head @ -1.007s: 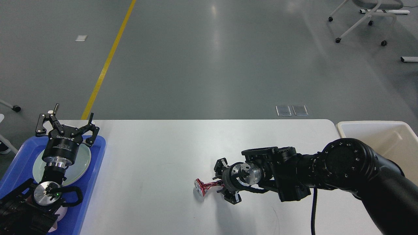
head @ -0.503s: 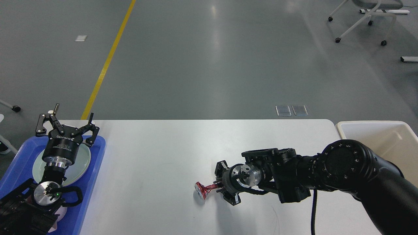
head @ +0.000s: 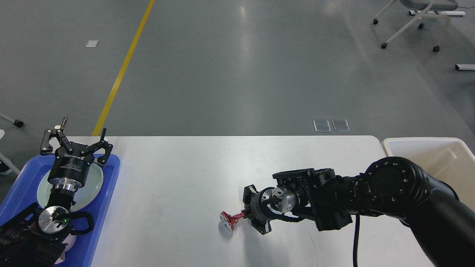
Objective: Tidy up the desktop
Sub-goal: 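Grasp the red wrapper with the right gripper, then carry the red wrapper to the white bin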
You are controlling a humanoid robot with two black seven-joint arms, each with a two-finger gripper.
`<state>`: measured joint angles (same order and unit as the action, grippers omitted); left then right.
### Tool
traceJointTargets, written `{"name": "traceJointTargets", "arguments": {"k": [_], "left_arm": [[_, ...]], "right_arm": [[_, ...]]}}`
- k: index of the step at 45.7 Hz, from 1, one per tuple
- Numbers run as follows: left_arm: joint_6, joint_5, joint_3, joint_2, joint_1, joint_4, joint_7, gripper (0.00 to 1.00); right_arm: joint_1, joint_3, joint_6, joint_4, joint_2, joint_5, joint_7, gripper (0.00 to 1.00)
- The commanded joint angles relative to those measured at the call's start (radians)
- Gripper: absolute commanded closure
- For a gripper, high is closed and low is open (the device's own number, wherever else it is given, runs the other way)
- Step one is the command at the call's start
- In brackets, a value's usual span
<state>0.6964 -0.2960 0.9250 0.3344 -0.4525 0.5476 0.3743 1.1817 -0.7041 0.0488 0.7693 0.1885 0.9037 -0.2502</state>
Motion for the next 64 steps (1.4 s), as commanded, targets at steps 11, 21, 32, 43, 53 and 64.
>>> {"name": "traceJointTargets", "arguments": {"k": [11,21,32,43,53,64], "left_arm": [[0.0,0.0,0.0,0.0,0.0,0.0,0.0,0.02],[0.0,0.0,0.0,0.0,0.0,0.0,0.0,0.02],[0.0,0.0,0.0,0.0,0.0,0.0,0.0,0.02],[0.0,0.0,0.0,0.0,0.0,0.0,0.0,0.02],[0.0,0.0,0.0,0.0,0.0,0.0,0.0,0.02],[0.0,0.0,0.0,0.0,0.0,0.0,0.0,0.02]], "right_arm": [[0.078,-0.012,0.0,0.087,-0.04,0.038,-0.001,1.0],[0.338,-0.188,-0.041,0.404,-0.138,-0.041,0.006,1.0],[0.696,-0.406,-0.234,0.659,-0.257,-0.347,0.012,1.0],[0.941,-0.479,-0.475,0.806,-0.379,-0.643,0.02,1.0],[1.13,-0.506,-0.507,0.975,-0.44,-0.733,0.057,1.0],[1.227,-0.609,-0.56,0.972,-0.469,-0.735,0.06,1.0]]}}
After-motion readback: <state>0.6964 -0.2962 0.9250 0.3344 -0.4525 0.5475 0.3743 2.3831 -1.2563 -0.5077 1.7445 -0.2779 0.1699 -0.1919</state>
